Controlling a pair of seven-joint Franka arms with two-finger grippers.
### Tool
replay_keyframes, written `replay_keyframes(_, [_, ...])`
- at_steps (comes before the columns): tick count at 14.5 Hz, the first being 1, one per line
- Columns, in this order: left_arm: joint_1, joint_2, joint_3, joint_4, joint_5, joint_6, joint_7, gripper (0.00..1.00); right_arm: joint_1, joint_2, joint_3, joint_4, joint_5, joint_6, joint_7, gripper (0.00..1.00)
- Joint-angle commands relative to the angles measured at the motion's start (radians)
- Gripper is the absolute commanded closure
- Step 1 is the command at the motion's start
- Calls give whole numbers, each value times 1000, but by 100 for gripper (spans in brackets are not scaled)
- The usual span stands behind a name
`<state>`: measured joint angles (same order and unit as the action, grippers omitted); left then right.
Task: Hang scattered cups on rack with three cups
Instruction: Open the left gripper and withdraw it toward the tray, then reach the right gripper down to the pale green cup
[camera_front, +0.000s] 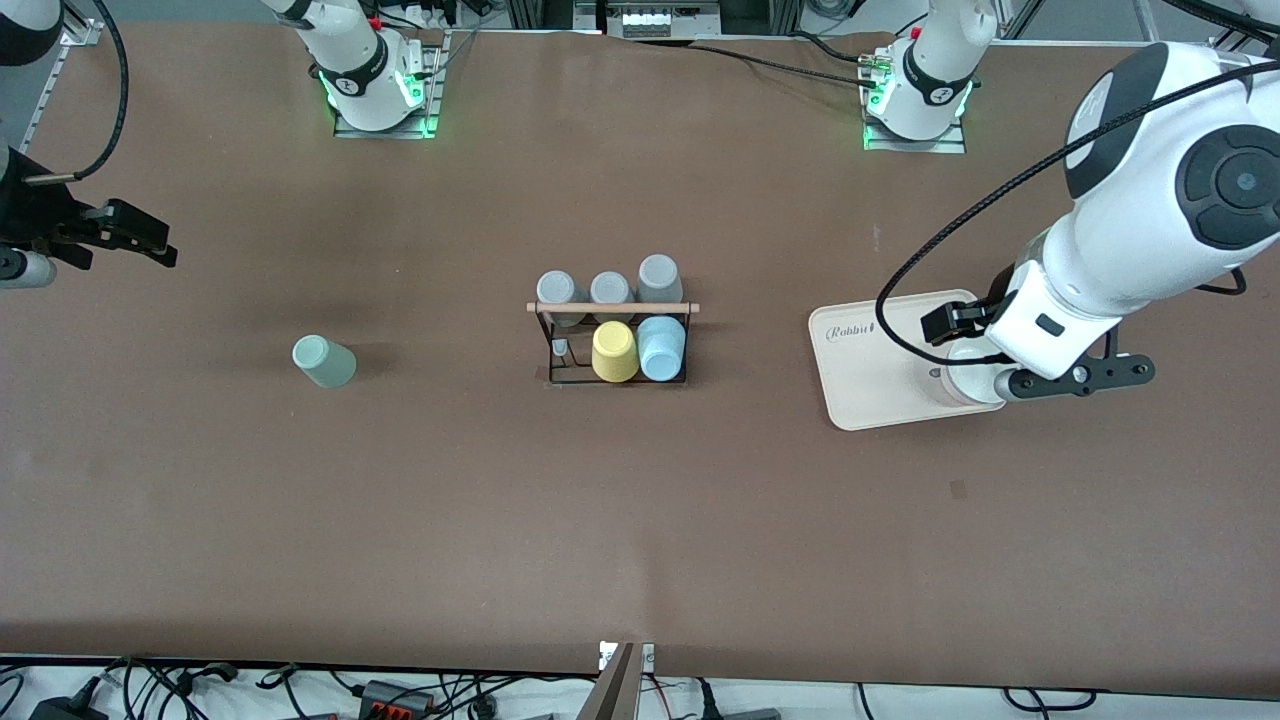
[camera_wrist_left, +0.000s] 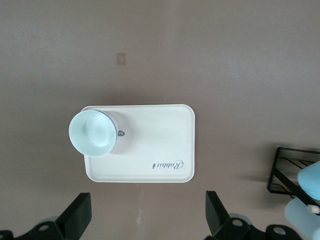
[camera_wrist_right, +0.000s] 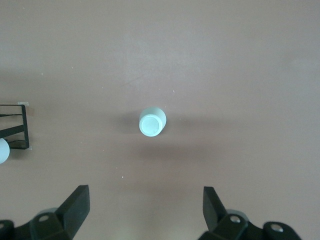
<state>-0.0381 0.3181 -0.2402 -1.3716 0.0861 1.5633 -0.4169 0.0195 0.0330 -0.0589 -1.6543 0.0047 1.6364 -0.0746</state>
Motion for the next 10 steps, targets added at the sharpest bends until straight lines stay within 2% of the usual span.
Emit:
replay_keyframes(1, [56,-149,-13,-237,18,133,68,0,3,77,-1,4,11,12,-5,0])
replay_keyframes(5, [93,-175,-16,-271,0,141,116,0,5,194,-1,-48,8,120,4,0])
replay_keyframes(10, [101,-180,-14,-262,-48,161,106,0,10,215,-1,-333,0,508,9,0])
